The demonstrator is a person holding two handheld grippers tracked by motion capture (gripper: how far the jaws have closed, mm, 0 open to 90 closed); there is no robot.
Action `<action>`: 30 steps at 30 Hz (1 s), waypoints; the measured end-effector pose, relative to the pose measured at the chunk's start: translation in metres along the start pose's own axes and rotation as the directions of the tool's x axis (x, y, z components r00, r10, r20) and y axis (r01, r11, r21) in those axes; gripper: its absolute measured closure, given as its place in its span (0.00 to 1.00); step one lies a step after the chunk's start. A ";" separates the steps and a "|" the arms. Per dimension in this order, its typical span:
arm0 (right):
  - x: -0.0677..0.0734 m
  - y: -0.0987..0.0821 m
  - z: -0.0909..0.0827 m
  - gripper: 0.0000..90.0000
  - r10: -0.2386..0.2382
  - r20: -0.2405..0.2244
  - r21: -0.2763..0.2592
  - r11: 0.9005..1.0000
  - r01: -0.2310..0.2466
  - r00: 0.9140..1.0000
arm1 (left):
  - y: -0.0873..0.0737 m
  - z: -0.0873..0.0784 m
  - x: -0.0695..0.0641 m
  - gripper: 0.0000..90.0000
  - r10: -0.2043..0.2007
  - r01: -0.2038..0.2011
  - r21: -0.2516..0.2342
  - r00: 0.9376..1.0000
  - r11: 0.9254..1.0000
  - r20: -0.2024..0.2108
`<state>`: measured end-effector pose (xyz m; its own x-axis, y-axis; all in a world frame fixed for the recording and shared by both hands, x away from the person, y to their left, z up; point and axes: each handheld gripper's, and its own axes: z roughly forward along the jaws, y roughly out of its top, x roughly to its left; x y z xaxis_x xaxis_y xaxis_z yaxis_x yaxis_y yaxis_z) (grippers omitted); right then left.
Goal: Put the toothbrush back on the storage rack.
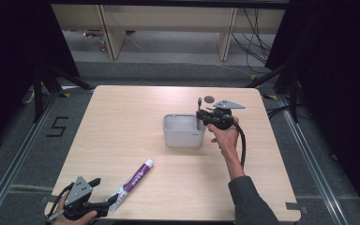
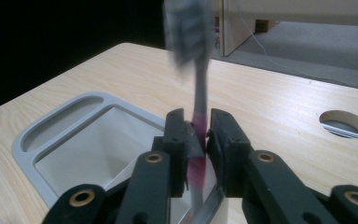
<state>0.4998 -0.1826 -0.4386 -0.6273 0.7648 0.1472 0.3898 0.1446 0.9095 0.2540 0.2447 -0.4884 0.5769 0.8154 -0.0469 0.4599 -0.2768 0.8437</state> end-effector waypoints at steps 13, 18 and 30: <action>0.002 0.002 -0.007 0.65 0.006 0.003 -0.009 1.000 -0.006 1.000 | 0.000 0.000 0.000 0.16 0.001 -0.001 0.000 1.000 1.000 -0.001; 0.006 0.003 -0.013 0.57 -0.002 0.010 -0.009 1.000 0.002 1.000 | 0.000 0.000 0.000 0.16 0.000 0.000 -0.001 1.000 1.000 -0.002; 0.018 -0.001 -0.047 0.46 -0.019 0.033 -0.003 1.000 0.019 0.999 | 0.000 0.000 0.000 0.16 -0.002 0.002 -0.002 1.000 1.000 -0.003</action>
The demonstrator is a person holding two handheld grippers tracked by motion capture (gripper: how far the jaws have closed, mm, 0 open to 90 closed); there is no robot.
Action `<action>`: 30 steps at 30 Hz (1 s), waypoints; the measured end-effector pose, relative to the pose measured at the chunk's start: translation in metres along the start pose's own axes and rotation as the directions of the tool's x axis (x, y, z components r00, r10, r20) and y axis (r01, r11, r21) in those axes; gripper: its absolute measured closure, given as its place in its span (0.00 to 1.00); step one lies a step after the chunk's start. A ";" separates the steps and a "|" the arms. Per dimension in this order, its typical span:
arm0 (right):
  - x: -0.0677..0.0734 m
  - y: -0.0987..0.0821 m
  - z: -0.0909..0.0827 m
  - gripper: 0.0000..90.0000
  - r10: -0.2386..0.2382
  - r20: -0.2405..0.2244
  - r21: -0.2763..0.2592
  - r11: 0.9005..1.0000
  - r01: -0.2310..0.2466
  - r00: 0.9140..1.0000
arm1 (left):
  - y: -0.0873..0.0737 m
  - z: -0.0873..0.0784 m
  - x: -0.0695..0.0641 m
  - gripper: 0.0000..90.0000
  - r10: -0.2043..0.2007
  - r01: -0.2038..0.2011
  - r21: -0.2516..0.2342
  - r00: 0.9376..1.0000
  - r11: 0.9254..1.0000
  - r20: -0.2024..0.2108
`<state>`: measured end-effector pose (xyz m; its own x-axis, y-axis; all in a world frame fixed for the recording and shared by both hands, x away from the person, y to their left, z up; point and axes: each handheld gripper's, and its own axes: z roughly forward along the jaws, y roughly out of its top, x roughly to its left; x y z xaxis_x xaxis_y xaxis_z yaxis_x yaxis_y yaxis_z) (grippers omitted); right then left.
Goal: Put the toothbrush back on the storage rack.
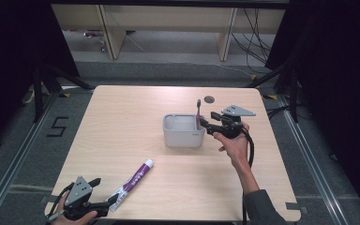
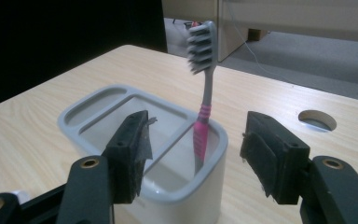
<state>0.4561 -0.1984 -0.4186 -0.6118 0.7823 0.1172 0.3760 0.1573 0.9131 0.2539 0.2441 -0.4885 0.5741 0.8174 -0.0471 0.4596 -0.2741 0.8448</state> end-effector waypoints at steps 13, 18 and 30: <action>0.006 -0.021 -0.037 0.45 -0.048 -0.018 0.014 0.999 0.049 0.999 | 0.000 0.000 0.000 0.16 -0.001 0.001 -0.001 1.000 1.000 -0.001; 0.009 -0.032 -0.046 0.46 -0.045 -0.023 0.035 0.998 0.046 0.999 | 0.000 0.000 -0.001 0.16 -0.004 0.004 -0.006 1.000 1.000 0.001; 0.011 -0.056 -0.063 0.45 -0.063 -0.023 0.090 0.994 0.065 0.998 | 0.000 0.001 -0.001 0.16 -0.008 0.008 -0.011 1.000 1.000 0.008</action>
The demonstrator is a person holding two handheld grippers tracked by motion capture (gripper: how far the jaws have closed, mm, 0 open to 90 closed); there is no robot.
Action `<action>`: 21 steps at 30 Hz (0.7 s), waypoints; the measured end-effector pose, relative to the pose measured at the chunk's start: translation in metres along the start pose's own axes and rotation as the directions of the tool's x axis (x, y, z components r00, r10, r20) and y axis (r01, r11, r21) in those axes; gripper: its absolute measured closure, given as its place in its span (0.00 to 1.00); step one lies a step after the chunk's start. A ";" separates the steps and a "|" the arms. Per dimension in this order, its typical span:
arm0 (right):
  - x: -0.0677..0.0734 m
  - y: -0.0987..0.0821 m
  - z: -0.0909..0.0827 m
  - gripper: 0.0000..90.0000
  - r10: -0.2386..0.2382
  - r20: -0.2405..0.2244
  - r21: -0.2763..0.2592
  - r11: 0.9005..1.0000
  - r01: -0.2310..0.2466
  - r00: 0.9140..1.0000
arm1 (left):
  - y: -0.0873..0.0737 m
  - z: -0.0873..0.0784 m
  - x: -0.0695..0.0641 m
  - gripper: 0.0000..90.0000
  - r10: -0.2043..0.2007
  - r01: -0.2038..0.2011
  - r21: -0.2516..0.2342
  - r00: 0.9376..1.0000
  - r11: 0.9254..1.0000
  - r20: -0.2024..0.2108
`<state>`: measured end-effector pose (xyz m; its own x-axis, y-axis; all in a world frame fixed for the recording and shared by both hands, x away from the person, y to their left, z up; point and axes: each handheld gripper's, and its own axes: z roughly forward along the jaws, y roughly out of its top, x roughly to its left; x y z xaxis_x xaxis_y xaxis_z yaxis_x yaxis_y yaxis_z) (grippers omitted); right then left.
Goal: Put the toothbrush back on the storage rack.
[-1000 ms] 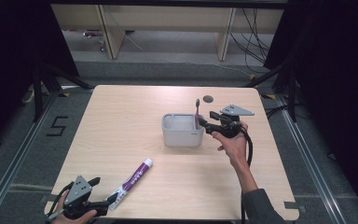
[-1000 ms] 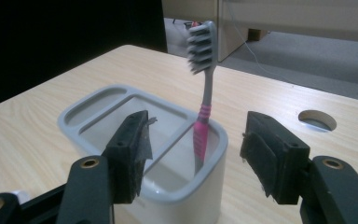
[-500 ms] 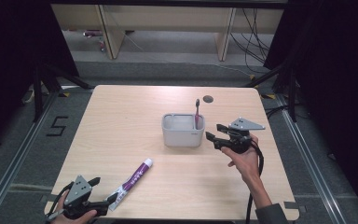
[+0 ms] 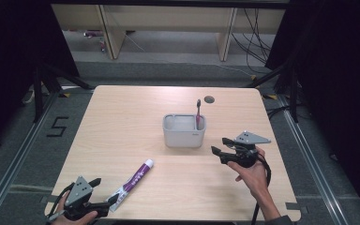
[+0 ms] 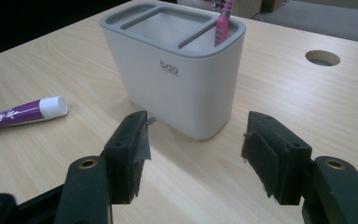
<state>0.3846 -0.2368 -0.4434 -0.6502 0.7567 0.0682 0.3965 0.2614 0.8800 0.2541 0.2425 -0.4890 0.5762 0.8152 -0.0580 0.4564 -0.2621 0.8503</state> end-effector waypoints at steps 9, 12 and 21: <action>0.009 -0.014 -0.012 0.44 0.034 -0.015 0.018 0.999 -0.033 0.999 | 0.000 0.000 0.000 0.16 0.007 -0.007 0.007 1.000 1.000 -0.001; 0.007 -0.016 -0.014 0.43 0.007 -0.012 0.016 1.000 -0.007 1.000 | 0.000 0.000 0.000 0.16 0.007 -0.007 0.006 1.000 1.000 -0.001; 0.010 -0.024 -0.018 0.36 0.029 -0.017 0.034 0.999 -0.029 0.999 | 0.000 -0.001 0.000 0.16 0.008 -0.008 0.006 1.000 1.000 0.000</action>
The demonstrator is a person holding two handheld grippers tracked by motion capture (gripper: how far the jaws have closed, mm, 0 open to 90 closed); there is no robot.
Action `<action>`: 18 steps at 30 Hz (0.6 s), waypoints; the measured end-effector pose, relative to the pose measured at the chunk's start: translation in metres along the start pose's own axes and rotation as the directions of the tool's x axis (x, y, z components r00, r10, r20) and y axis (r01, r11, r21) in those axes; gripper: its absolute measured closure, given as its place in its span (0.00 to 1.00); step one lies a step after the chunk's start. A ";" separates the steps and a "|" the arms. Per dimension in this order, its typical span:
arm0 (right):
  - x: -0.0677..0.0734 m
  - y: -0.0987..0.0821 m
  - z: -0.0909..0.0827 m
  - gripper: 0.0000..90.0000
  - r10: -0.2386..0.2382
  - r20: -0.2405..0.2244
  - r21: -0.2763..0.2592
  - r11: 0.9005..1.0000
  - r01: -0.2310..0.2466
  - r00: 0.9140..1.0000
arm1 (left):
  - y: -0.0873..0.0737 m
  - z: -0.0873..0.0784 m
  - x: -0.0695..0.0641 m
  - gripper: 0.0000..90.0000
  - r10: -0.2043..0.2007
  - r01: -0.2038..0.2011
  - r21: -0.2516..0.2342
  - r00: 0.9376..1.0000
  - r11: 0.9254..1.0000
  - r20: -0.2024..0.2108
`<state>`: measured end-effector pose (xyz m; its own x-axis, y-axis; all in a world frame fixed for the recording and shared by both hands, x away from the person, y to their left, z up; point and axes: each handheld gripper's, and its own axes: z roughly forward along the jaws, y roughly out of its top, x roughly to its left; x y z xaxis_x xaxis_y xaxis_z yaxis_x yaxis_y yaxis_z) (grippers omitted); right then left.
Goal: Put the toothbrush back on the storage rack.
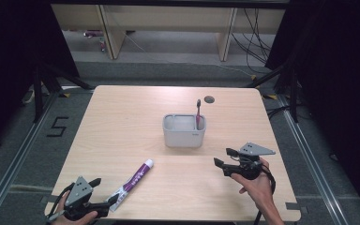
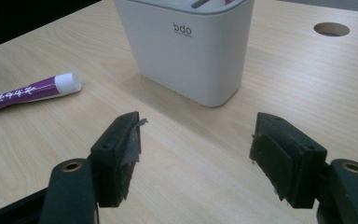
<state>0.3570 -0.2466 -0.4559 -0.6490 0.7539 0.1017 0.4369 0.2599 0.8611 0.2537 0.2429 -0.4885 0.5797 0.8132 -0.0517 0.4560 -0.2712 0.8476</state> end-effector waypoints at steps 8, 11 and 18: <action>0.003 -0.007 -0.002 0.33 0.017 0.002 0.011 1.000 -0.017 1.000 | 0.000 0.000 0.000 0.16 -0.002 0.002 -0.001 1.000 1.000 0.000; 0.006 -0.011 -0.003 0.33 0.043 -0.016 0.013 0.999 -0.043 0.999 | 0.000 0.000 0.000 0.16 -0.003 0.003 0.000 1.000 1.000 0.000; 0.007 -0.015 -0.007 0.31 0.033 -0.015 0.014 0.999 -0.033 0.999 | 0.000 0.000 0.000 0.16 -0.001 0.001 0.002 1.000 1.000 0.001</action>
<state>0.3418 -0.2495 -0.4642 -0.6432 0.7532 0.1378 0.4667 0.2430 0.8504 0.2536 0.2429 -0.4887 0.5799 0.8129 -0.0533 0.4582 -0.2714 0.8464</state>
